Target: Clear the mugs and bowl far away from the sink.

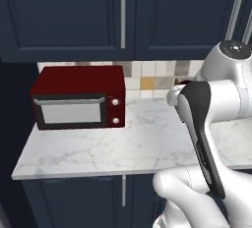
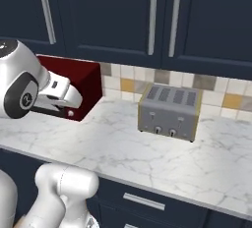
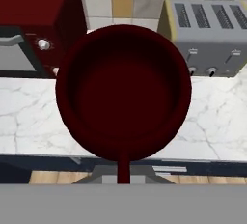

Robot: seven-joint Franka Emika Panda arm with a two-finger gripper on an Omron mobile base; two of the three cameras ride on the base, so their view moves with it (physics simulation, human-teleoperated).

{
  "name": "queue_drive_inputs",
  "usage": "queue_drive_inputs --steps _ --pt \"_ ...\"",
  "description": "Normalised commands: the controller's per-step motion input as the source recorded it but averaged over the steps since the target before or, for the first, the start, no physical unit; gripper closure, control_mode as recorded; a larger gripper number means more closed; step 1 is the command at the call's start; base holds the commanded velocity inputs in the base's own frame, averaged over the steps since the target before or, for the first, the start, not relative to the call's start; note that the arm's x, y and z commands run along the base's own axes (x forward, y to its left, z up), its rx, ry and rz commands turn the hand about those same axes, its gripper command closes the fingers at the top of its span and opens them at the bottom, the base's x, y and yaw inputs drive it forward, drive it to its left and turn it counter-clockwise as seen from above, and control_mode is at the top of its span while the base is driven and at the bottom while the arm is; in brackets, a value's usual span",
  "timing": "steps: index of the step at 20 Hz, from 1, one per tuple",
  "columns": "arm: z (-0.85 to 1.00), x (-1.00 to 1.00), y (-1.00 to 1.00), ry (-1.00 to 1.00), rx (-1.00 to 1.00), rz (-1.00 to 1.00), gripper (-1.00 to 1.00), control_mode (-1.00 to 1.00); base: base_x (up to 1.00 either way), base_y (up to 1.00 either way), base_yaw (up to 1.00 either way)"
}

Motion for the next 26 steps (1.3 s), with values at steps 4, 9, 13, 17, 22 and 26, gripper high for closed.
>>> queue_drive_inputs --steps 4,9,13,17,22,26 --pt "0.0 0.0 0.0 0.0 0.0 0.0 1.0 1.0 0.45 0.0 -0.14" --pt "0.0 0.0 0.0 0.0 0.0 0.0 1.0 1.0 0.38 0.0 -0.14" --pt "0.0 0.0 0.0 0.0 0.0 0.0 1.0 1.0 0.28 0.0 -0.12" --pt "0.0 0.0 0.0 0.0 0.0 0.0 1.0 1.0 0.11 0.0 -0.11" --pt "-0.41 -0.15 -0.1 0.0 0.14 0.0 1.0 -1.0 0.0 0.0 0.0" --pt "-0.65 -0.4 0.0 0.0 0.13 0.0 1.0 -1.0 0.0 0.0 0.0"
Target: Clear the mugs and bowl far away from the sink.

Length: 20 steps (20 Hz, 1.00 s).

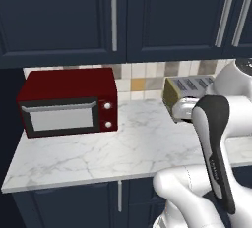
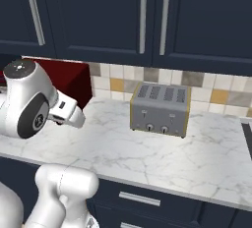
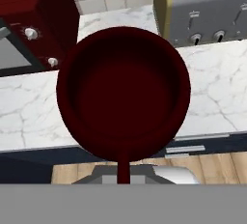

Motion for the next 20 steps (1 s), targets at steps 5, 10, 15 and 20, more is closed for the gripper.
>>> queue_drive_inputs --steps 5,10,15,20 --pt "-0.55 -0.12 -0.02 0.0 0.09 0.0 1.0 -1.0 0.0 0.0 0.0" --pt "-0.35 0.0 0.0 0.0 0.0 0.0 1.0 -1.0 0.0 0.0 0.0" --pt "-0.24 0.06 0.0 0.0 0.0 0.0 1.0 -1.0 0.0 0.0 0.0" --pt "-0.25 0.12 0.0 0.0 0.0 0.0 1.0 -1.0 0.0 0.0 0.0"
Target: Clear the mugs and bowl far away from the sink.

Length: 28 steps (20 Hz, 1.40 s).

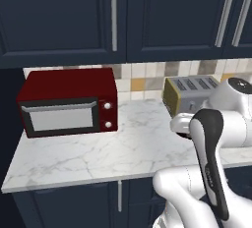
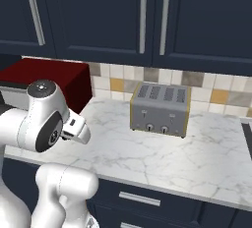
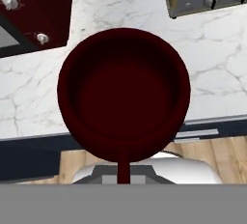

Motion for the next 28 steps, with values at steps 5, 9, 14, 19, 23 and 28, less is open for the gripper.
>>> queue_drive_inputs --steps 5,9,14,19,23,28 --pt "-0.33 0.11 0.0 -0.09 0.0 0.0 1.0 -1.0 0.0 0.0 0.0" --pt "-0.22 0.31 0.0 -0.07 0.0 0.0 1.0 -1.0 0.0 0.0 0.0" --pt "-0.35 0.33 0.0 -0.02 -0.03 0.0 1.0 -1.0 0.0 0.0 0.0" --pt "-0.42 0.21 0.0 0.0 -0.04 0.0 1.0 -1.0 0.0 0.0 0.0" --pt "-0.42 0.16 0.0 0.0 -0.04 0.0 1.0 -1.0 0.0 0.0 0.0" --pt "-0.42 0.11 0.0 -0.01 -0.02 0.01 1.0 -1.0 0.0 0.0 0.0"
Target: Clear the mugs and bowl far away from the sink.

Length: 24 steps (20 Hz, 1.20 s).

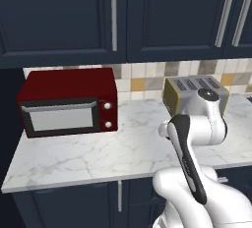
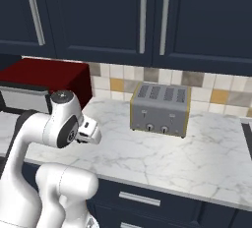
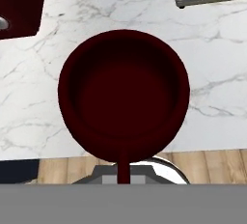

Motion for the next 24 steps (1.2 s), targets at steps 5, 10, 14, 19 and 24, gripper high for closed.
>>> queue_drive_inputs --steps 5,10,14,19,24 --pt "-0.44 0.15 0.0 0.0 0.0 0.05 1.0 -1.0 0.0 0.0 0.0" --pt "-0.44 0.15 0.0 -0.01 0.0 0.08 1.0 -1.0 0.0 0.0 0.0" --pt "-0.46 0.36 0.0 0.0 0.0 0.02 1.0 -1.0 0.0 0.0 0.0" --pt "-0.45 0.39 0.01 0.0 0.0 0.0 1.0 -1.0 0.0 0.0 0.0" --pt "-0.5 0.43 0.03 0.01 0.0 0.0 1.0 -1.0 0.0 0.0 0.0"
